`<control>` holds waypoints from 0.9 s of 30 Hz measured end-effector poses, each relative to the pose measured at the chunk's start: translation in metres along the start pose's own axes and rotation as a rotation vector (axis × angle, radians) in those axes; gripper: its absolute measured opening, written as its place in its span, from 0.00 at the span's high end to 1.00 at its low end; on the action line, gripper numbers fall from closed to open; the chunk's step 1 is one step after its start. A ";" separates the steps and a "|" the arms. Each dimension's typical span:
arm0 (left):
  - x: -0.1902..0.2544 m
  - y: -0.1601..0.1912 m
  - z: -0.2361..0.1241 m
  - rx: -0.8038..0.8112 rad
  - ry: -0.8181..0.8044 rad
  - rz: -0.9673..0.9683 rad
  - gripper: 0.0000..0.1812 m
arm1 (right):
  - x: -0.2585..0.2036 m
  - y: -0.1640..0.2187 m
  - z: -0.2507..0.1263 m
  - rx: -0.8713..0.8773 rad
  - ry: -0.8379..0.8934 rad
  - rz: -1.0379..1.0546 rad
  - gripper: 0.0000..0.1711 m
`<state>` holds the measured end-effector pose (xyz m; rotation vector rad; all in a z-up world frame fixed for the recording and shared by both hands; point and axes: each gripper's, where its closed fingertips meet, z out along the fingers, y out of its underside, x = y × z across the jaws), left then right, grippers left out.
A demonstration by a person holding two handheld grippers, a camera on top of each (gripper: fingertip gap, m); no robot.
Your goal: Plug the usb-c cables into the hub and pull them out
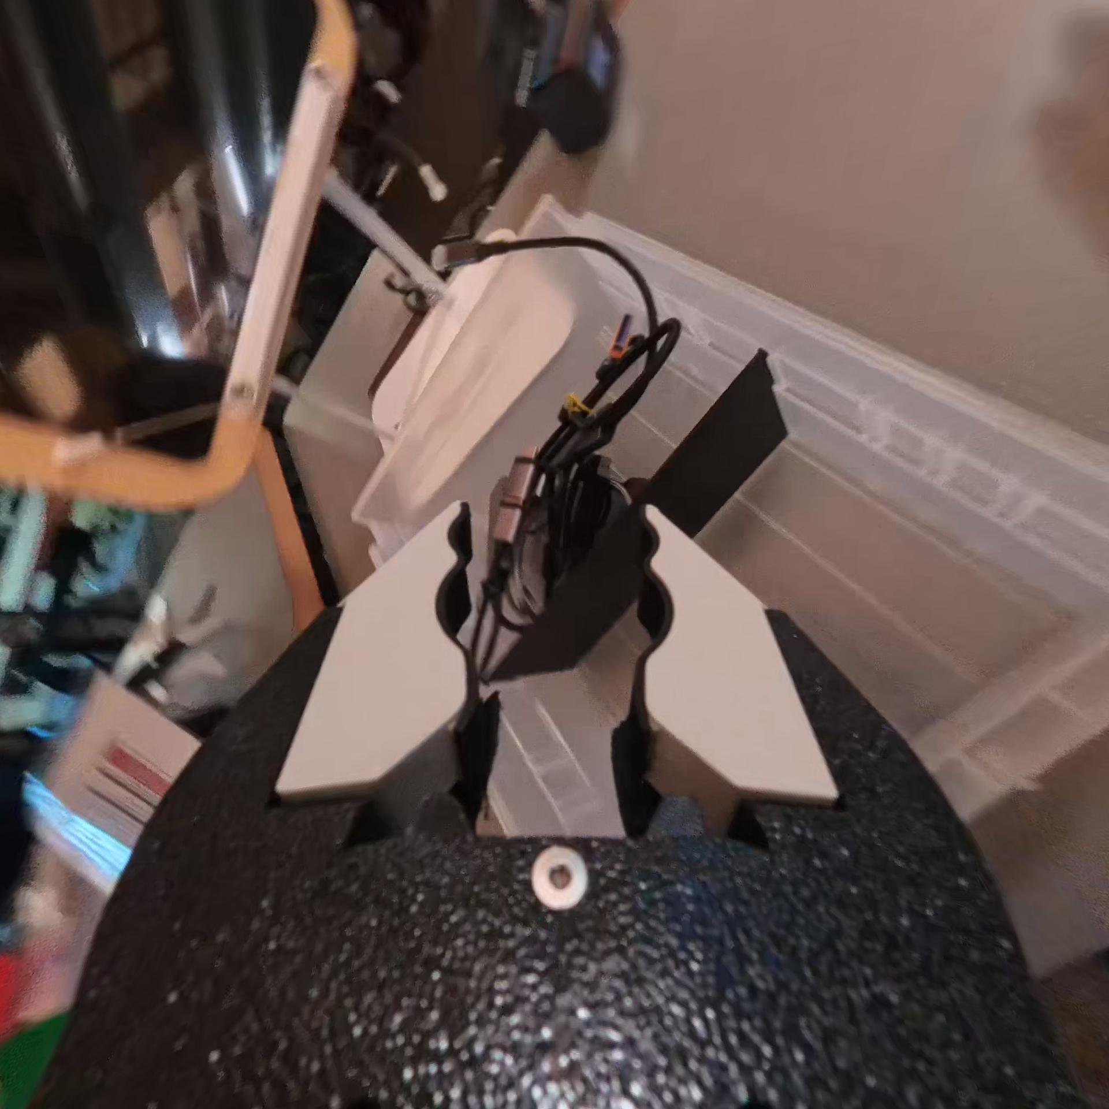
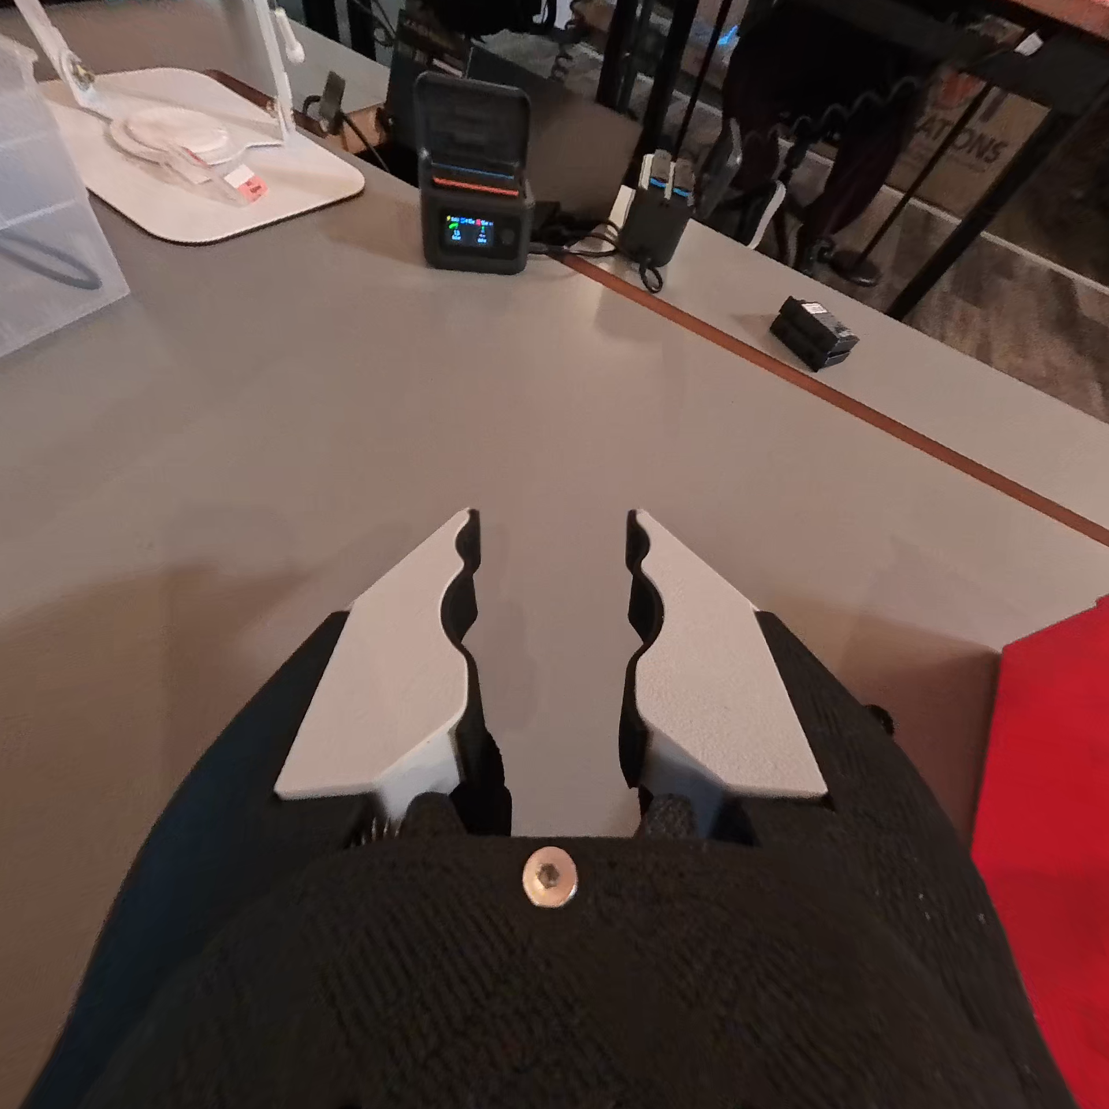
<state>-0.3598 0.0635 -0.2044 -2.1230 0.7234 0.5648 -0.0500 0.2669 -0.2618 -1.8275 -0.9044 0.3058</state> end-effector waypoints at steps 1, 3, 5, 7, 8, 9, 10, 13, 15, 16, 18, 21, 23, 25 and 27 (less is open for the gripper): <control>0.000 -0.003 0.012 -0.023 0.017 0.096 0.71 | -0.001 0.001 0.001 -0.006 -0.005 -0.006 0.72; -0.001 -0.006 0.036 -0.059 0.072 0.213 0.72 | -0.003 0.003 0.001 -0.012 -0.013 -0.015 0.72; -0.001 -0.005 0.056 -0.087 0.162 0.244 0.72 | -0.004 0.005 0.002 -0.014 -0.024 -0.011 0.72; 0.003 0.000 0.072 -0.115 0.253 0.274 0.71 | -0.005 0.006 0.002 -0.015 -0.034 -0.007 0.72; 0.008 0.002 0.078 -0.128 0.309 0.289 0.69 | -0.005 0.006 0.002 -0.016 -0.037 -0.004 0.72; 0.013 0.004 0.082 -0.141 0.358 0.294 0.69 | -0.005 0.005 0.001 -0.014 -0.040 -0.001 0.72; 0.016 0.004 0.086 -0.146 0.385 0.292 0.69 | -0.005 0.004 0.001 -0.010 -0.042 0.002 0.72; 0.022 0.003 0.095 -0.148 0.411 0.329 0.74 | -0.007 0.002 0.000 -0.002 -0.054 0.003 0.72; 0.020 0.009 0.103 -0.186 0.375 0.387 0.77 | -0.009 0.002 -0.001 0.000 -0.063 0.005 0.72; 0.016 0.014 0.107 -0.214 0.340 0.430 0.79 | -0.010 0.001 -0.001 0.001 -0.069 0.006 0.72; 0.015 0.021 0.113 -0.243 0.297 0.499 0.80 | -0.012 0.000 -0.001 0.006 -0.075 0.006 0.72; 0.014 0.021 0.116 -0.227 0.223 0.554 0.89 | -0.013 -0.002 -0.002 0.013 -0.084 0.009 0.72; 0.007 0.020 0.113 -0.219 0.174 0.524 0.92 | -0.014 -0.002 -0.002 0.014 -0.095 0.016 0.72; -0.004 0.014 0.107 -0.167 0.138 0.430 0.94 | -0.015 -0.002 -0.002 0.013 -0.104 0.025 0.72; -0.015 0.003 0.098 -0.091 0.138 0.255 0.94 | -0.016 -0.003 -0.003 0.019 -0.111 0.027 0.72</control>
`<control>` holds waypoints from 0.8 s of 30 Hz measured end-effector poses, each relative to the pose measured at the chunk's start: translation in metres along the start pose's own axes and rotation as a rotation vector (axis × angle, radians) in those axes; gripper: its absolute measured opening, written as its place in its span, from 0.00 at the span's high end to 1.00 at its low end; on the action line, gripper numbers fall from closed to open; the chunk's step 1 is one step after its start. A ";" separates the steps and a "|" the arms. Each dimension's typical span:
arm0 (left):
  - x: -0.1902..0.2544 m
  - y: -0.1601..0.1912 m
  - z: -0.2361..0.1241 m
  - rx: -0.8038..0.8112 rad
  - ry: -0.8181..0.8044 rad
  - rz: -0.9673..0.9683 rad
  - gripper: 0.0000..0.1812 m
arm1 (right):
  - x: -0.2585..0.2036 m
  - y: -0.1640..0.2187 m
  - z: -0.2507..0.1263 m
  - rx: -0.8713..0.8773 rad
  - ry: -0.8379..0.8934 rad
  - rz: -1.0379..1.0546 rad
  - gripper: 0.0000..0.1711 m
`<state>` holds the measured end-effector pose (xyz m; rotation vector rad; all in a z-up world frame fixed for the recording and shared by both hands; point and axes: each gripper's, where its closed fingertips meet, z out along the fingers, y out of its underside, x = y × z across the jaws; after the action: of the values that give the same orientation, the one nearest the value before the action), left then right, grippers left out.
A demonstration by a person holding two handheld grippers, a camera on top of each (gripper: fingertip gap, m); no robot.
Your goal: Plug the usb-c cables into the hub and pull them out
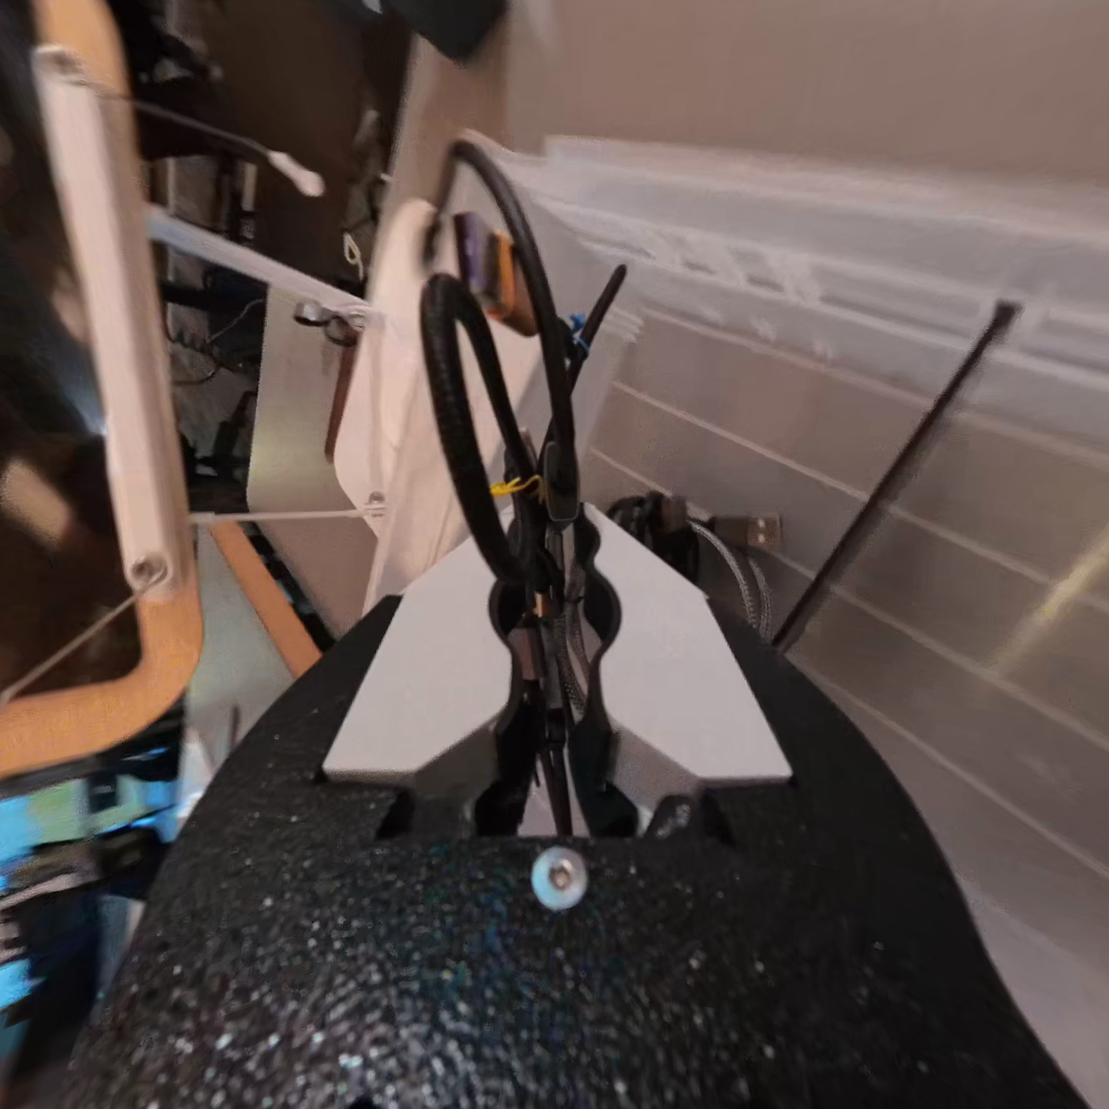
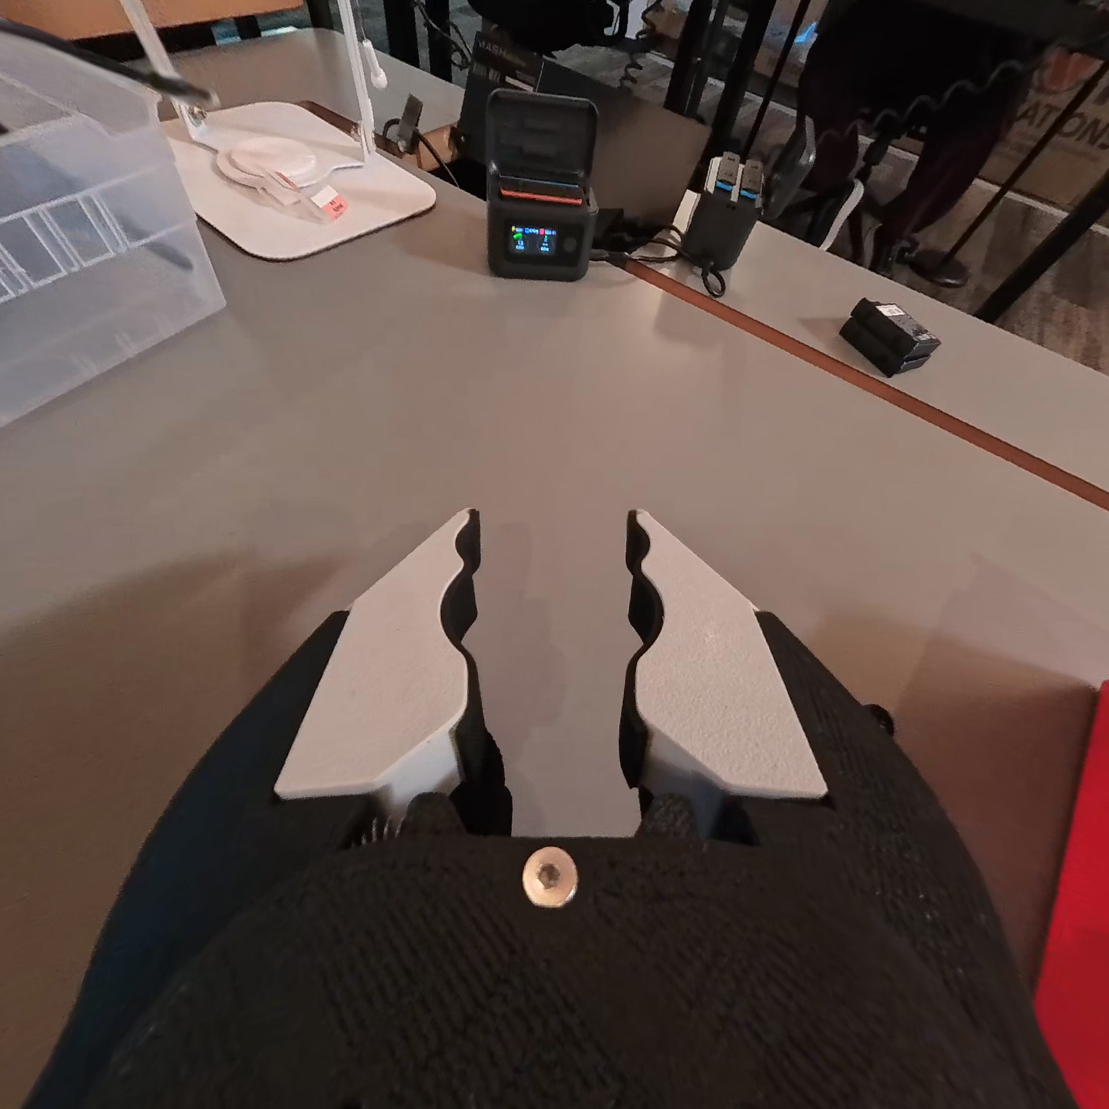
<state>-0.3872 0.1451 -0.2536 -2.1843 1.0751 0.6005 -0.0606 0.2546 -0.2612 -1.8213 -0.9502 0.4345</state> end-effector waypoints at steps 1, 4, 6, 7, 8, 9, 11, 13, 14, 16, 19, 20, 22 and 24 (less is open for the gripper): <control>-0.008 -0.003 -0.007 0.046 -0.008 -0.073 0.94 | -0.001 -0.001 0.000 0.004 -0.004 0.000 0.72; -0.032 -0.010 -0.029 0.159 -0.017 -0.252 0.94 | -0.003 -0.002 -0.001 0.012 -0.015 0.004 0.72; -0.049 -0.013 -0.047 0.224 -0.043 -0.330 0.94 | -0.004 -0.003 0.000 0.013 -0.023 0.007 0.72; -0.056 -0.015 -0.055 0.256 -0.052 -0.369 0.94 | -0.004 -0.002 0.000 0.014 -0.026 0.009 0.72; -0.064 -0.016 -0.064 0.290 -0.065 -0.403 0.94 | -0.005 -0.003 0.000 0.015 -0.030 0.011 0.72; -0.071 -0.017 -0.073 0.320 -0.076 -0.434 0.94 | -0.005 -0.003 0.000 0.016 -0.034 0.013 0.72; -0.080 -0.016 -0.086 0.356 -0.070 -0.493 0.94 | -0.006 -0.003 -0.001 0.020 -0.042 0.014 0.72; -0.084 -0.012 -0.092 0.373 -0.041 -0.552 0.94 | -0.008 -0.004 -0.001 0.022 -0.048 0.015 0.72; -0.084 -0.010 -0.093 0.382 -0.026 -0.585 0.94 | -0.008 -0.004 -0.001 0.022 -0.050 0.014 0.72; -0.081 -0.006 -0.090 0.392 0.023 -0.667 0.94 | -0.009 -0.004 -0.001 0.023 -0.054 0.010 0.72; -0.070 -0.004 -0.083 0.434 0.121 -0.810 0.94 | -0.012 -0.004 0.001 0.021 -0.065 0.009 0.72; -0.066 -0.002 -0.080 0.441 0.159 -0.862 0.94 | -0.013 -0.003 0.001 0.017 -0.068 0.008 0.72; -0.060 0.002 -0.070 0.440 0.231 -0.984 0.94 | -0.014 -0.002 0.002 0.011 -0.072 0.002 0.72; -0.053 0.007 -0.059 0.424 0.308 -1.119 0.94 | -0.015 -0.001 0.003 0.009 -0.073 -0.006 0.72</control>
<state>-0.4157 0.1291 -0.1807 -2.0967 -0.0286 -0.4354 -0.0726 0.2447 -0.2634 -1.8046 -1.0017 0.5031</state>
